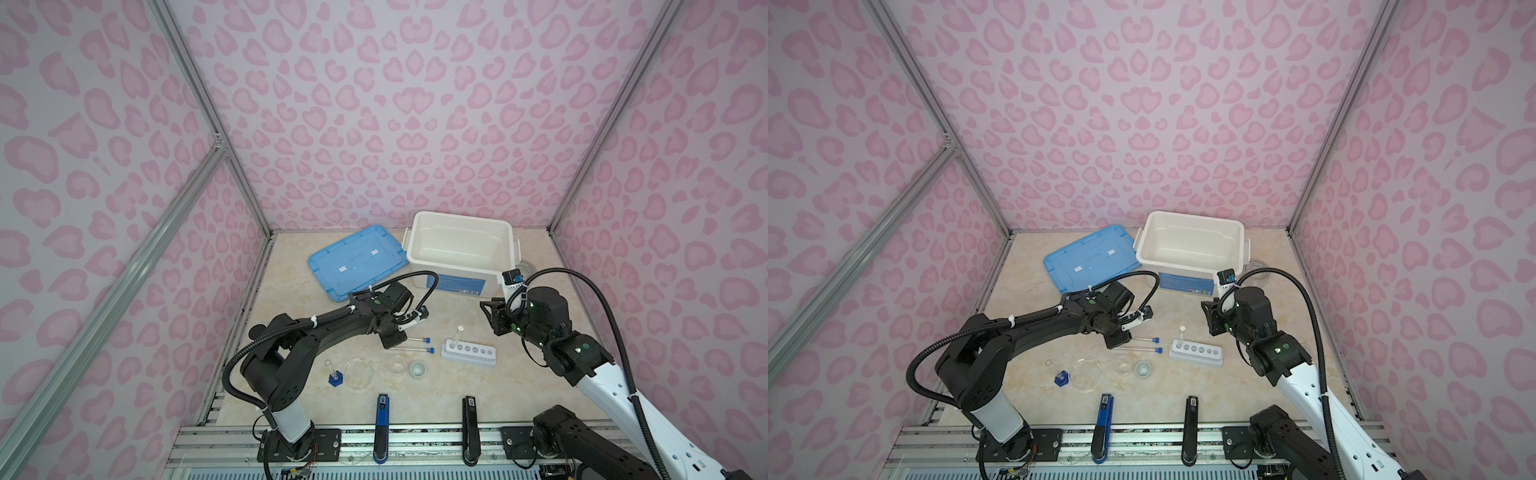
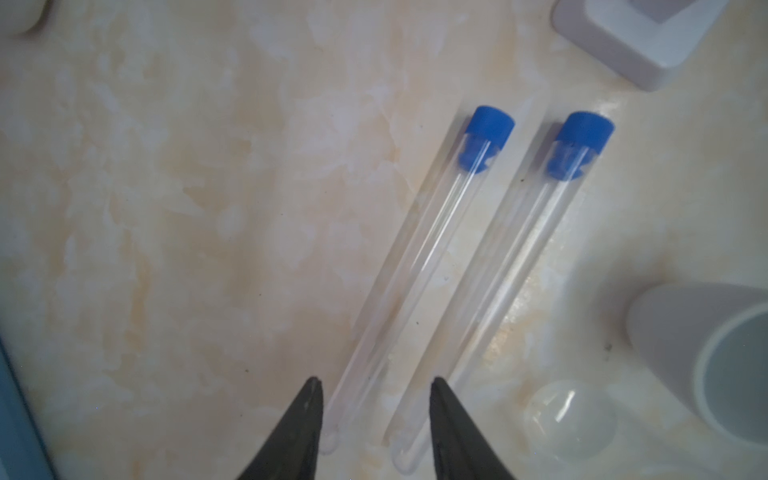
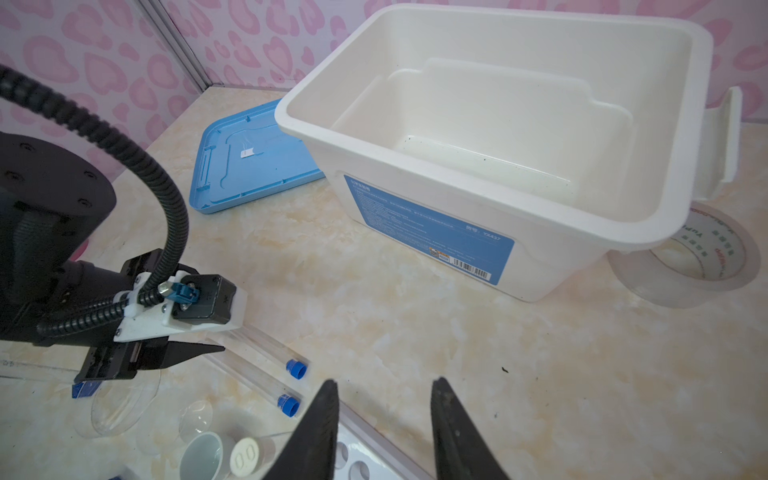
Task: Organize the chemistry lab equipment
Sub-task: 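Reach the left gripper down to the blue-capped tubes while the right gripper rises away, then close the left gripper on the bottom end of one blue-capped tube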
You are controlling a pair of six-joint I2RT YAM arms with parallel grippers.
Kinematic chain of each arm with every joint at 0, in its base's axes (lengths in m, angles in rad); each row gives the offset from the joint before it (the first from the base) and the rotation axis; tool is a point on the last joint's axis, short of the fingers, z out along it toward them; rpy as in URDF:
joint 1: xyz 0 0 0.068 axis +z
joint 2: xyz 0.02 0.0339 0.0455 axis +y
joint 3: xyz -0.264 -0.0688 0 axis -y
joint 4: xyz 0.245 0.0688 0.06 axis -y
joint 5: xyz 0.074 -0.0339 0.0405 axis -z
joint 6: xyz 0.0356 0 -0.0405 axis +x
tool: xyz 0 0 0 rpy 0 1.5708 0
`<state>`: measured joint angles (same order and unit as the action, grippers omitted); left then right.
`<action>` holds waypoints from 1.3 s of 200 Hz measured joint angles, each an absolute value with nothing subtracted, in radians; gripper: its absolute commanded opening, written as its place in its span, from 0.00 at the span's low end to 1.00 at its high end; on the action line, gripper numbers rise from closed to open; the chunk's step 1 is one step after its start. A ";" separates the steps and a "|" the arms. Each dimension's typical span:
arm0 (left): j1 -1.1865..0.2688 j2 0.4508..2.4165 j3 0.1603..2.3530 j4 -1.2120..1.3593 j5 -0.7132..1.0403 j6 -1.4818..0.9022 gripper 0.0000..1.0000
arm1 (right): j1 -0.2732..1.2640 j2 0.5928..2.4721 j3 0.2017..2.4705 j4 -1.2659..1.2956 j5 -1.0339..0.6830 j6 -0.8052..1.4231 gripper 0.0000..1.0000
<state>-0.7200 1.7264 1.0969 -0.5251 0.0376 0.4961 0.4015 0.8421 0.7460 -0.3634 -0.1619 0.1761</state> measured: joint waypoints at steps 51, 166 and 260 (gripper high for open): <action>-0.700 1.761 1.102 -0.525 0.037 0.496 0.44 | 0.380 0.858 0.740 -0.360 -0.178 0.183 0.38; -0.682 1.834 1.130 -0.526 0.037 0.499 0.43 | 0.359 0.891 0.736 -0.317 -0.210 0.189 0.37; -0.683 1.853 1.138 -0.526 0.065 0.496 0.26 | 0.337 0.892 0.727 -0.311 -0.214 0.189 0.36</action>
<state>-0.6827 1.8526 1.1378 -0.5262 0.0647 0.4965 0.3374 0.8917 0.7269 -0.3111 -0.2142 0.1894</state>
